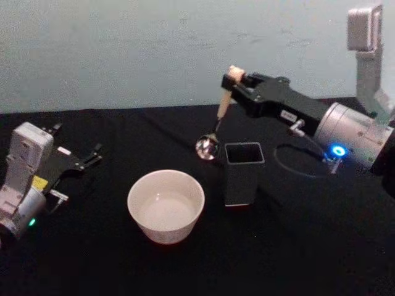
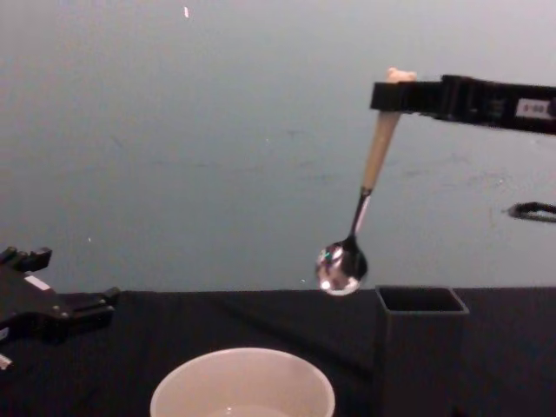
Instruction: Pick up the stirring spoon with one hand, stir inside the cup, then place it back in its original position.
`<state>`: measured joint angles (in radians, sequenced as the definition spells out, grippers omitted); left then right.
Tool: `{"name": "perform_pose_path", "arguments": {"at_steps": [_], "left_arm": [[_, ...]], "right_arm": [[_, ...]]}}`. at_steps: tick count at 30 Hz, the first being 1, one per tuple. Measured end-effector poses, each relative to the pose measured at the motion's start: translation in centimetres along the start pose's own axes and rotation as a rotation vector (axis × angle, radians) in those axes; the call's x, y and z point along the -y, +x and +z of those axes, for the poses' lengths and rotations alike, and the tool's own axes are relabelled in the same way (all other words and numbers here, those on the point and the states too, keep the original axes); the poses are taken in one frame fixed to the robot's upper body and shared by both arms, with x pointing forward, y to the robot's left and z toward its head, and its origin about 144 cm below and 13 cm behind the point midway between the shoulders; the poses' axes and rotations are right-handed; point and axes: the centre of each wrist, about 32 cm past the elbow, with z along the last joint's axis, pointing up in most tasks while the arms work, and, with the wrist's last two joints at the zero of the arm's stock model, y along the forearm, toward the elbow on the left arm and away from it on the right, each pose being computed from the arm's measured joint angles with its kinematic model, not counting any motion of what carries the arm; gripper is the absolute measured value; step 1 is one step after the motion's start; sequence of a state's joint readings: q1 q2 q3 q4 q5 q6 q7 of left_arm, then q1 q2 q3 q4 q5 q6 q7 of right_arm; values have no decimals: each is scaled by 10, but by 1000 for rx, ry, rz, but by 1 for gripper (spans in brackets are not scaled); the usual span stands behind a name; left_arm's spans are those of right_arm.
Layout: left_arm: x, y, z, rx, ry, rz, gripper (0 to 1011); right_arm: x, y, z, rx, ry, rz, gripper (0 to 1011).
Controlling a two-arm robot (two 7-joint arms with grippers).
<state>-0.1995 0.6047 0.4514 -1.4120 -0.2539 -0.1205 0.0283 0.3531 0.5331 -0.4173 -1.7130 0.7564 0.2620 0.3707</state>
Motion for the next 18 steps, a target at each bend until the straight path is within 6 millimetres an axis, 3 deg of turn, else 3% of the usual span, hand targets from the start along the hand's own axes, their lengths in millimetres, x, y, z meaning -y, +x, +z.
{"name": "perform_pose_path", "arguments": {"at_steps": [18], "left_arm": [[0, 0, 0, 0, 0, 0, 1001]], "right_arm": [[-16, -20, -37, 94, -86, 147, 213]]}}
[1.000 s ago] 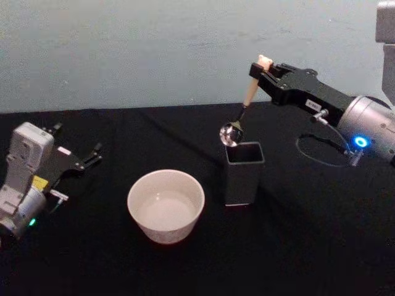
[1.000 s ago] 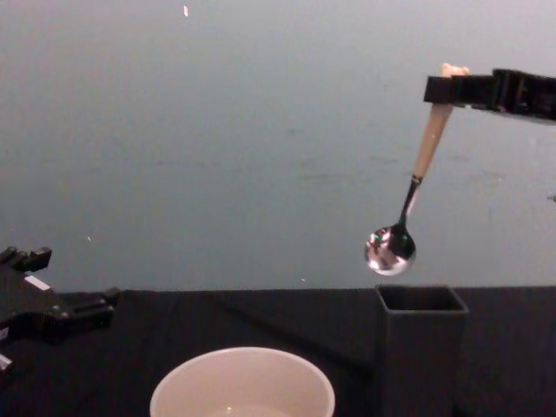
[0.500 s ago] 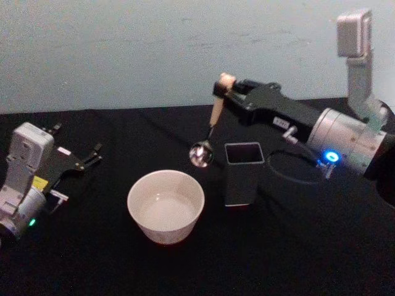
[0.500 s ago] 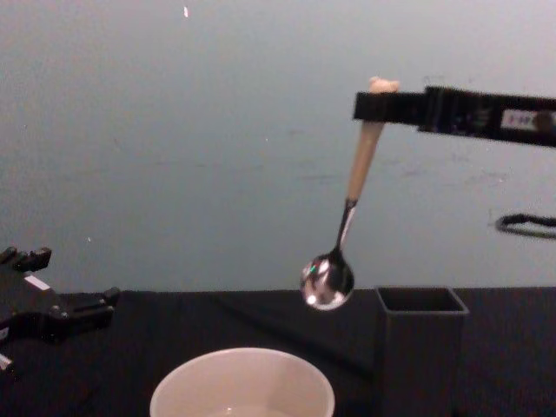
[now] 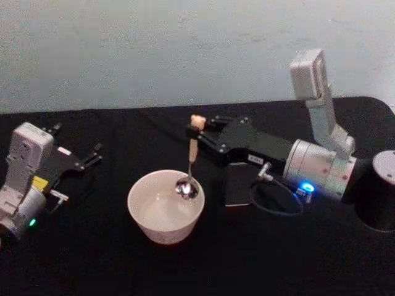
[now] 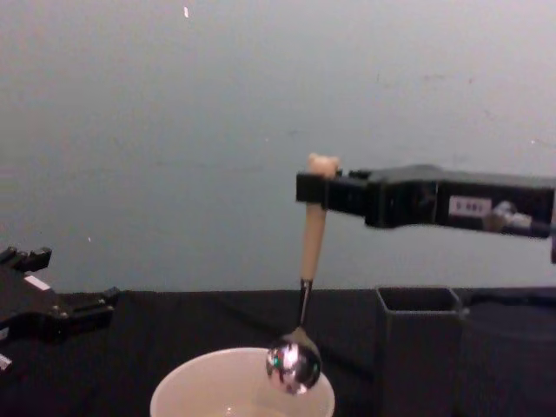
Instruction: Pick up the stirring spoon with one hand, stir inside the cup, then place it back in its original position.
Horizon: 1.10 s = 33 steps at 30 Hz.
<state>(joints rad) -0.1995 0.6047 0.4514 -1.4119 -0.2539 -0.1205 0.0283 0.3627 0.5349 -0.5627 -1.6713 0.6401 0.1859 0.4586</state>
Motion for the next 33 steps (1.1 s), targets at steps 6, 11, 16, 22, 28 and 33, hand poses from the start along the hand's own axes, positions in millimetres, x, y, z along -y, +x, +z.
{"name": "perform_pose_path", "arguments": {"at_steps": [6, 11, 16, 22, 28, 33], "left_arm": [[0, 0, 0, 0, 0, 0, 1001], [0, 0, 0, 0, 0, 0, 1001], [0, 0, 0, 0, 0, 0, 1001], [0, 0, 0, 0, 0, 0, 1001], [0, 0, 0, 0, 0, 0, 1001], [0, 0, 0, 0, 0, 0, 1001]], "right_arm": [[-4, -1, -12, 20, -25, 13, 213], [-9, -3, -19, 31, -43, 18, 213], [-13, -5, -24, 42, -58, 26, 213], [-17, -8, -31, 52, -78, 38, 213], [-22, -12, -35, 57, -91, 53, 213], [-26, -18, -38, 56, -100, 69, 213]]}}
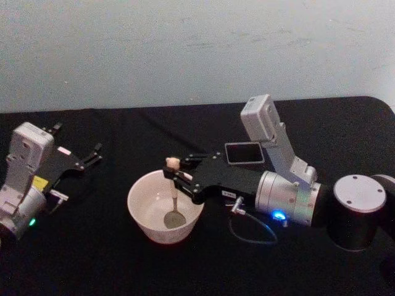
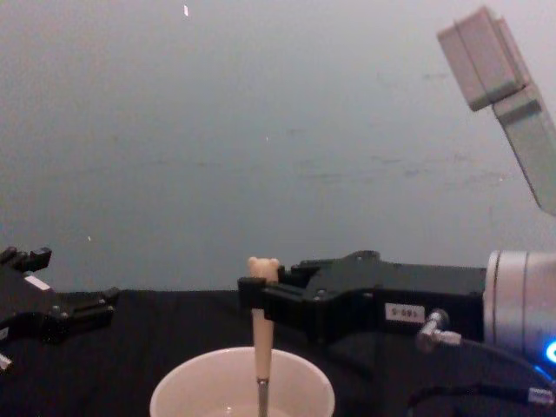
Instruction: Pick up the stirring spoon with one hand, stir inside the cup, then place it back in its original position.
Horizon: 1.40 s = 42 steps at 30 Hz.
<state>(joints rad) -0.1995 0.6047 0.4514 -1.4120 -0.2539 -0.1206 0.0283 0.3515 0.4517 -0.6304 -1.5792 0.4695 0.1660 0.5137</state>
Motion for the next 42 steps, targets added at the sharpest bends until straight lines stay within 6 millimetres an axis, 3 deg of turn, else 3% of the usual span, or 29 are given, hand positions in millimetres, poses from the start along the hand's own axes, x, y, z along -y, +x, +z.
{"name": "perform_pose_path", "arguments": {"at_steps": [23, 34, 42], "left_arm": [[0, 0, 0, 0, 0, 0, 1001], [0, 0, 0, 0, 0, 0, 1001], [0, 0, 0, 0, 0, 0, 1001]], "right_arm": [[-26, -15, -1, 9, -21, 34, 213], [-48, -5, 3, 4, -22, -30, 213], [-52, 7, 5, -8, -23, -83, 213]]}}
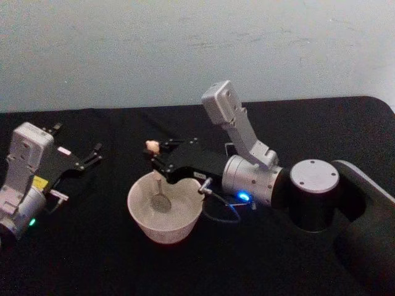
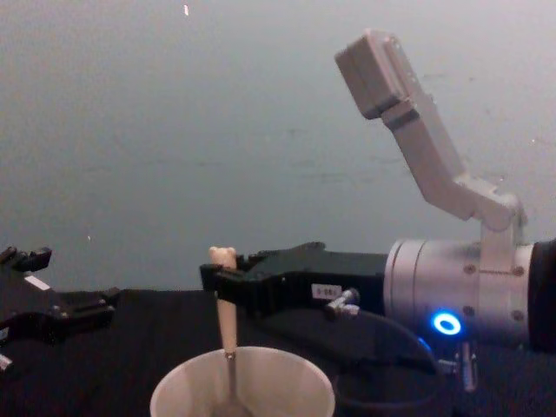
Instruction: Pick up the stirring spoon with one hand, stir inside the cup, then place it back in its original position.
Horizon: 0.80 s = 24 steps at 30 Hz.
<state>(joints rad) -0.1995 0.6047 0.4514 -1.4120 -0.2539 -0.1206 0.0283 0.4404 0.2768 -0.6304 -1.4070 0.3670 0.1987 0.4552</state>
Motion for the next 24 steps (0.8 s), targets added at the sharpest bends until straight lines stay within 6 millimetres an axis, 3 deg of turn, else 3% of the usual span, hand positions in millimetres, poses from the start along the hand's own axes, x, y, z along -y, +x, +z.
{"name": "perform_pose_path", "arguments": {"at_steps": [11, 24], "left_arm": [[0, 0, 0, 0, 0, 0, 1001], [0, 0, 0, 0, 0, 0, 1002]], "right_arm": [[21, 19, 0, 15, -4, -43, 213], [66, 13, -6, 2, -1, 32, 213]]}}
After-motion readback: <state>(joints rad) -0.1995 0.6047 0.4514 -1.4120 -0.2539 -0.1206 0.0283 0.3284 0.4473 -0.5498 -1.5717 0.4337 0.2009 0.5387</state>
